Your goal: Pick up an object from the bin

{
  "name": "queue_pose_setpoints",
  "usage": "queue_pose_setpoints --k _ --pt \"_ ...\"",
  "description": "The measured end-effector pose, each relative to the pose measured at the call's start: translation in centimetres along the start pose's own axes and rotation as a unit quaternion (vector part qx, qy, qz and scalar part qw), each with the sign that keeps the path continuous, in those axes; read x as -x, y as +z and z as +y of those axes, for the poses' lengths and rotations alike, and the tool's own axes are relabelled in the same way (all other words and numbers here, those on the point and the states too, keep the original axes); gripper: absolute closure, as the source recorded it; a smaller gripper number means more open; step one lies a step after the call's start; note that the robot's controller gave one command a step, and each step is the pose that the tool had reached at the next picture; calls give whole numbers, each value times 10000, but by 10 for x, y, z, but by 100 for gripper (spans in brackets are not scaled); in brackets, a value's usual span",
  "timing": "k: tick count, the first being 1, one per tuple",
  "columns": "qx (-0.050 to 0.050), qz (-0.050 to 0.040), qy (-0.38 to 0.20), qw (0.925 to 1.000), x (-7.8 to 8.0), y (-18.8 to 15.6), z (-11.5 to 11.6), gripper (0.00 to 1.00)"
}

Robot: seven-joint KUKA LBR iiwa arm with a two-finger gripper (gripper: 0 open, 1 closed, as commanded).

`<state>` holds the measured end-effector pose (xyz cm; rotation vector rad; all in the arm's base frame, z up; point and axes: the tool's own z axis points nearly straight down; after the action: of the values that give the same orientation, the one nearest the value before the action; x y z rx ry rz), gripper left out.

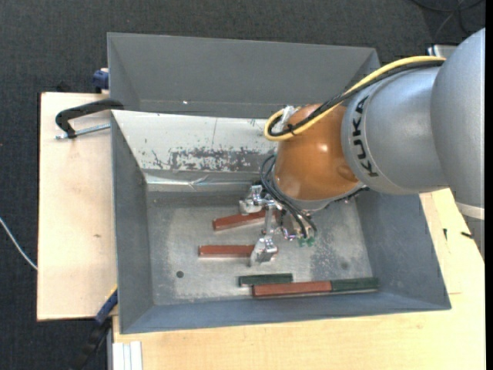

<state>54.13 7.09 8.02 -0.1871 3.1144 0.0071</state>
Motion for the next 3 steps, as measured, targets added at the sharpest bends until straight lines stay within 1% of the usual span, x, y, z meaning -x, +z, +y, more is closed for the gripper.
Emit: queue_pose_setpoints --k 1,2,3 --pt "10 -60 404 9992 -23 1 -3 100" --pt "10 -60 406 9992 -23 1 -3 100" --pt "0 7 399 9992 -25 -2 -3 100"
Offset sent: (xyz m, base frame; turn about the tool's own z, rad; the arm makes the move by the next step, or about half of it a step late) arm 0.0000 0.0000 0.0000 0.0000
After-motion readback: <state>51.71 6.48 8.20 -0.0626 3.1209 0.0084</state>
